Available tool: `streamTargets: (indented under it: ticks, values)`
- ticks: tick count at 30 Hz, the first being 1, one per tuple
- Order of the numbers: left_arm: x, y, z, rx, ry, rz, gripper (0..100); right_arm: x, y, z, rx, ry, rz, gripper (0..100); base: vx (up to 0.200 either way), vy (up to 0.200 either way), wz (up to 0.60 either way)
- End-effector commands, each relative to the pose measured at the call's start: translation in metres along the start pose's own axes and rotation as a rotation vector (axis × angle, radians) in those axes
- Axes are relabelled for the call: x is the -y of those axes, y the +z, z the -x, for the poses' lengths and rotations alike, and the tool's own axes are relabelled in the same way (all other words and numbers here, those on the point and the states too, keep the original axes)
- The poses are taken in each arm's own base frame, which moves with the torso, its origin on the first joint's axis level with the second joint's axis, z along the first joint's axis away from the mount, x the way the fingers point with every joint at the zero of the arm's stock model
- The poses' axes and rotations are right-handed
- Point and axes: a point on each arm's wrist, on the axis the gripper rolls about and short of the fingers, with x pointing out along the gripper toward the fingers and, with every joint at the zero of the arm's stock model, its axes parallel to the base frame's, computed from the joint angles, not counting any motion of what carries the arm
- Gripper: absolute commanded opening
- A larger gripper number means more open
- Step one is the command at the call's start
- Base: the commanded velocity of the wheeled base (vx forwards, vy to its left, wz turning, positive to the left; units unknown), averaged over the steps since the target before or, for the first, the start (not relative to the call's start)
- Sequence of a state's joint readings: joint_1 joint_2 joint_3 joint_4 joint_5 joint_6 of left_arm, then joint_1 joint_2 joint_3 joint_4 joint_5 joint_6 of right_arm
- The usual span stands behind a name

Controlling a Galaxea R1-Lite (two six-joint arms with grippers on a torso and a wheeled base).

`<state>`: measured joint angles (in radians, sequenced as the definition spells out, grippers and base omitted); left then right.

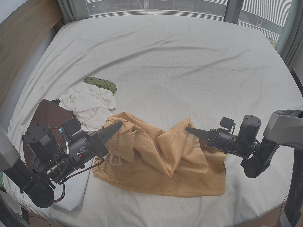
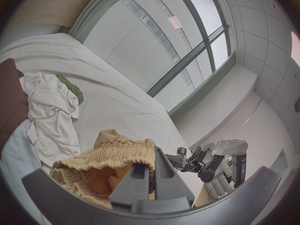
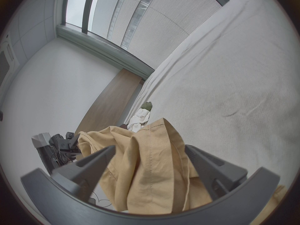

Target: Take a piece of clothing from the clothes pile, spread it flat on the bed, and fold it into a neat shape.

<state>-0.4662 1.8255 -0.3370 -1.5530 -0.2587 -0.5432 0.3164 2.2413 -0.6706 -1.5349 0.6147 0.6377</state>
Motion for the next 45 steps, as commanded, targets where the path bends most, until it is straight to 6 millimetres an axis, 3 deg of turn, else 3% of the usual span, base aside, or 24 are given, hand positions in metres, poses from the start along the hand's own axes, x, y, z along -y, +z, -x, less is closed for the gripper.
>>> streamTargets:
  ticks: [1,10,15,22,33,42,43,45]
  values:
    - [0.0,0.0,0.0,0.002,-0.002,0.001,0,0.0,-0.006,-0.002,-0.016,0.005,-0.021,0,0.0,0.0,0.0]
    - [-0.001,-0.001,0.0,-0.001,0.002,0.002,0,-0.022,-0.004,0.023,-0.048,0.025,-0.057,0,0.0,0.0,0.0]
    - [-0.001,-0.001,0.0,-0.001,0.002,0.003,0,-0.056,-0.005,0.062,-0.064,0.023,-0.052,0,0.0,0.0,0.0]
    - [-0.008,0.002,0.001,0.007,0.029,0.005,0,-0.076,-0.053,0.101,-0.251,-0.005,-0.011,0,0.0,0.0,0.0]
    - [-0.017,0.01,0.002,0.038,0.059,-0.001,0,-0.053,-0.109,0.09,-0.492,-0.042,-0.009,0,0.0,0.0,0.0]
    - [-0.017,0.011,0.003,0.04,0.052,-0.005,0,-0.046,-0.111,0.088,-0.496,-0.051,0.0,0,0.0,0.0,0.0]
    - [-0.017,0.011,0.003,0.04,0.052,-0.005,0,-0.046,-0.11,0.088,-0.493,-0.051,0.001,100,0.0,0.0,0.0]
    - [-0.017,0.011,0.003,0.04,0.052,-0.005,0,-0.047,-0.107,0.086,-0.479,-0.043,0.01,100,0.0,0.0,0.0]
